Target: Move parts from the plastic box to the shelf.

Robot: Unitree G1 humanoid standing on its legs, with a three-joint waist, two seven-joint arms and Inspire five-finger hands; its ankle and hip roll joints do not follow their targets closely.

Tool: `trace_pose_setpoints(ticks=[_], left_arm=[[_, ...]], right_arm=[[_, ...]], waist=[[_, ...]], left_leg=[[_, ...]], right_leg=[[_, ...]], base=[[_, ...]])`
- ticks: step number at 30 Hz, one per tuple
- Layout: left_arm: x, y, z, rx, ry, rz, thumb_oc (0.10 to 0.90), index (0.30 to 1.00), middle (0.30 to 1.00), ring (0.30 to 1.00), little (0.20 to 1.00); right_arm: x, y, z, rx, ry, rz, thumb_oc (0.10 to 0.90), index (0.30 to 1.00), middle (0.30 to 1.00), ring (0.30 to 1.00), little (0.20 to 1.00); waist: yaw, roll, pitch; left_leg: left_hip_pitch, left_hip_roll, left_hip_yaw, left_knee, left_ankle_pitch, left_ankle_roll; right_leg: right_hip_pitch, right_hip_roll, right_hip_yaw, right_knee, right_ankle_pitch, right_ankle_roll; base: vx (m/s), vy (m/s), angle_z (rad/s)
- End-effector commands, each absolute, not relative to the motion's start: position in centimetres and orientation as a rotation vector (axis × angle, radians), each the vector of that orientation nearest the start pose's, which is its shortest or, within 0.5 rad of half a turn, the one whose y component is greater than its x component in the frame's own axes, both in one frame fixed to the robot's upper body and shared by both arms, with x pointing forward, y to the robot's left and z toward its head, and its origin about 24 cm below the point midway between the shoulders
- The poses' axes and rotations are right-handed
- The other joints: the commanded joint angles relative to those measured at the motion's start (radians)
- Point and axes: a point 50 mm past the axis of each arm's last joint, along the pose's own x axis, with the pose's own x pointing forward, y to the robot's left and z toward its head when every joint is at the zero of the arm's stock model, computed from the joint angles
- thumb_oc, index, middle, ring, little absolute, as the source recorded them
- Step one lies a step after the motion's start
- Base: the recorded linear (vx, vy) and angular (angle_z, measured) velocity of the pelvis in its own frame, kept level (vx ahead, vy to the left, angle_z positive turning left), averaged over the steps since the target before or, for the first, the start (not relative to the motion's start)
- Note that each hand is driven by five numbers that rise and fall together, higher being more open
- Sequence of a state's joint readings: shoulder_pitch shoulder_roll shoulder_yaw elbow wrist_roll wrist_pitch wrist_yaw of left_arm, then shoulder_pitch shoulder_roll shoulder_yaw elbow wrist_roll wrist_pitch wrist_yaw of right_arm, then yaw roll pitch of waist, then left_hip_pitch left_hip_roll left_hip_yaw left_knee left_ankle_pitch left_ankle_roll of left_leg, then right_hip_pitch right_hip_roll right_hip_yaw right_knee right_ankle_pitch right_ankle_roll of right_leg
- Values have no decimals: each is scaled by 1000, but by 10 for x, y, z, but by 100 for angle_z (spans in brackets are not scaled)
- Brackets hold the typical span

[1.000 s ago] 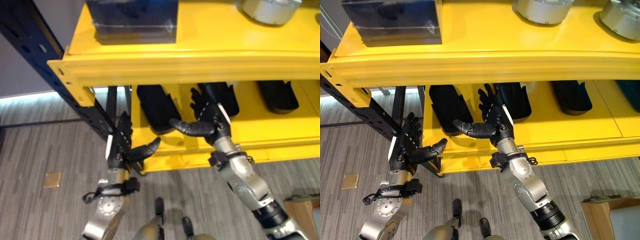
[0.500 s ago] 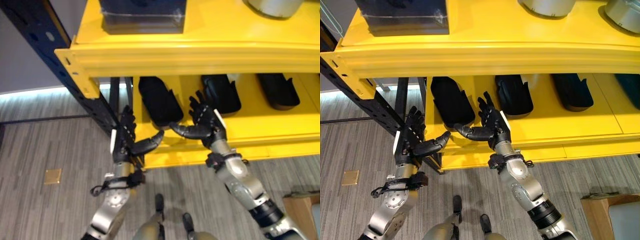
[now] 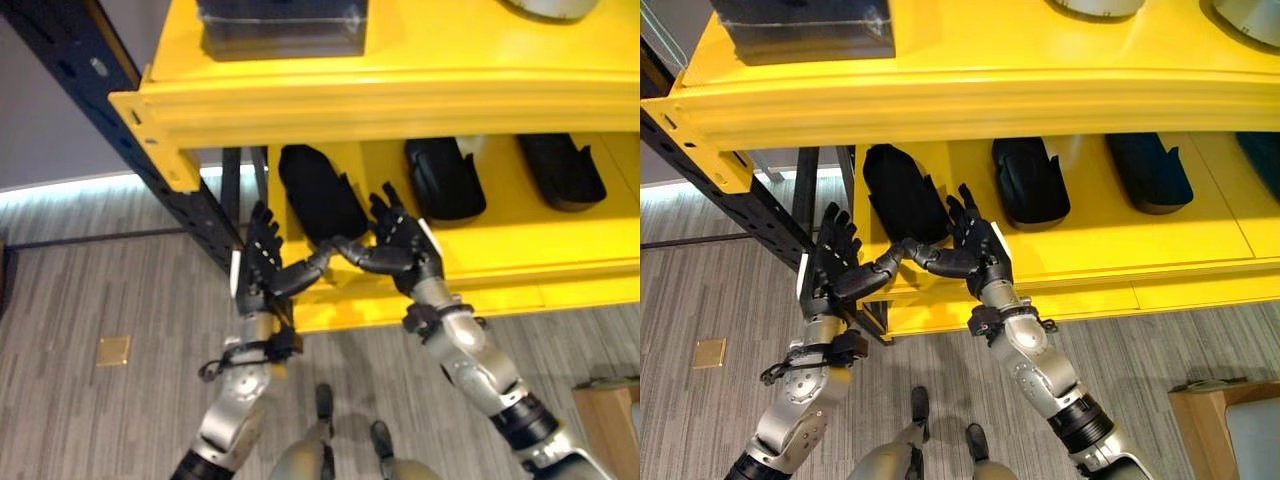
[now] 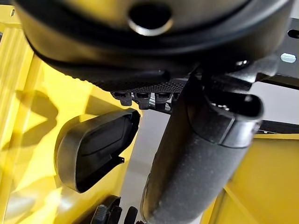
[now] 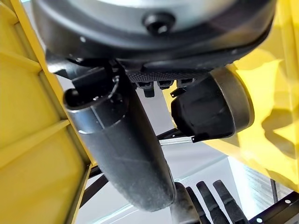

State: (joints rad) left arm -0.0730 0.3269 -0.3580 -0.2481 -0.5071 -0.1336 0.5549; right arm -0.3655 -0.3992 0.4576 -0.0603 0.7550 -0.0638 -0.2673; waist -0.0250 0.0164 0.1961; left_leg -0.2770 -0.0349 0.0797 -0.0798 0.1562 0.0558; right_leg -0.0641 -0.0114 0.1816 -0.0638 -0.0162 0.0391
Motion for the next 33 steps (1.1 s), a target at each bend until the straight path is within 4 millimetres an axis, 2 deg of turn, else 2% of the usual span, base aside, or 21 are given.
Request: trace_pose_setpoints(ticks=[1,13,23,33], left_arm=[[279,93,217,-392,-690,-148,900,1000,1000,1000,1000],[277,92,220,-382,-711,-128,900,1000,1000,1000,1000],[285,84,214,-356,-660,-152,900,1000,1000,1000,1000],[292,86,202,-360,-591,-160,900,1000,1000,1000,1000]], right_arm=[[302,-83,176,385,-383,384,900,1000,1000,1000,1000],[299,-82,177,393,-404,371,900,1000,1000,1000,1000],[303,-83,176,391,-395,350,900,1000,1000,1000,1000],[305,-82,155,468,-292,346,900,1000,1000,1000,1000]], waist=[[-67,-2,-59],[-77,3,-60],[-83,12,-45],[-80,26,-30]], left_leg=[[155,116,7,-6,-78,-90],[162,123,14,-7,-82,-93],[154,126,18,-7,-79,-95],[141,125,17,-7,-72,-96]], right_leg=[[-59,-15,-2,82,-72,-6],[-66,-7,2,96,-79,-11],[-96,3,10,121,-83,-13],[-122,10,14,136,-83,-13]], base=[[0,0,0],[-1,-3,-1],[-8,-6,4],[-7,-2,-7]])
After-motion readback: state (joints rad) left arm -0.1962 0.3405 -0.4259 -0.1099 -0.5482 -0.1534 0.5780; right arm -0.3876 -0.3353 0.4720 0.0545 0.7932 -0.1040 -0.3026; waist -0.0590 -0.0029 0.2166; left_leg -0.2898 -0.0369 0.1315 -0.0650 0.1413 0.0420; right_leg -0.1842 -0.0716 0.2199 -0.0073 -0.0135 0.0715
